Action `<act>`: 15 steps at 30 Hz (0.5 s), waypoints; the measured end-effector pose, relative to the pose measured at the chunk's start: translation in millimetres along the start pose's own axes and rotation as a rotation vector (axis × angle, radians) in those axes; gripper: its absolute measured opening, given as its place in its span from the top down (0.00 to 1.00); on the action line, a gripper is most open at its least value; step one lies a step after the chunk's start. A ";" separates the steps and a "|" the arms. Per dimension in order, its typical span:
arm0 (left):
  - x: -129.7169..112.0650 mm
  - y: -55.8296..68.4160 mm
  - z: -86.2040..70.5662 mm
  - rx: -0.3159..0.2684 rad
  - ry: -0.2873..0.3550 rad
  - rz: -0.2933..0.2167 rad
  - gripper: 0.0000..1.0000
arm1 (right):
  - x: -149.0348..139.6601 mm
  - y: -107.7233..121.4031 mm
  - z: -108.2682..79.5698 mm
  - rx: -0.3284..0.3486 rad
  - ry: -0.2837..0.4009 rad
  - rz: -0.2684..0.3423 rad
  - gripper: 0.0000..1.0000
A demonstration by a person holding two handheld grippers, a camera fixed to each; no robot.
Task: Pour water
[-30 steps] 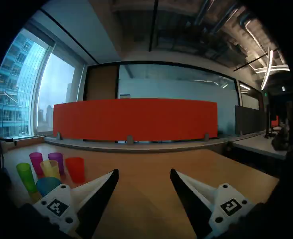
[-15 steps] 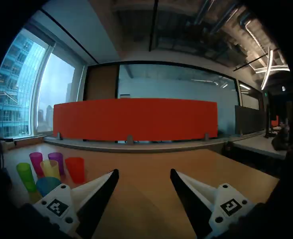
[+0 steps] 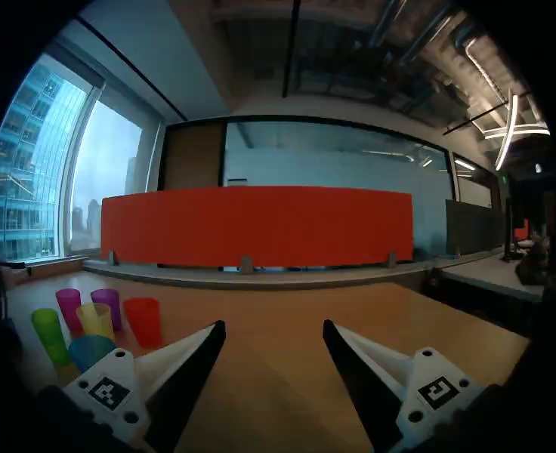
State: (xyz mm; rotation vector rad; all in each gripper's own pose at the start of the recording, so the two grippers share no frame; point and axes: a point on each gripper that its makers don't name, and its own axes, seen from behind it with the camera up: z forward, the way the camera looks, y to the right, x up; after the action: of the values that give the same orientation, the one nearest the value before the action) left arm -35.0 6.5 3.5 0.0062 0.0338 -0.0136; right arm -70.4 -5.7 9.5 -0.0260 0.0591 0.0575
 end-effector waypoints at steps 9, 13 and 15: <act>-0.7 0.1 0.6 0.000 0.000 0.000 0.01 | 0.5 0.0 -0.2 0.000 0.000 0.000 0.00; -0.9 0.2 0.8 0.000 0.000 0.000 0.01 | 0.6 0.1 -0.1 0.000 0.000 0.000 0.00; -1.1 0.1 0.9 0.000 0.000 0.000 0.01 | 0.6 0.1 0.0 0.000 0.000 0.000 0.00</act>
State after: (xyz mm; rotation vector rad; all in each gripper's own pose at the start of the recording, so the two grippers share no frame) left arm -36.1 6.7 4.5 0.0060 0.0340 -0.0140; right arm -69.8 -5.5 9.4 -0.0261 0.0591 0.0571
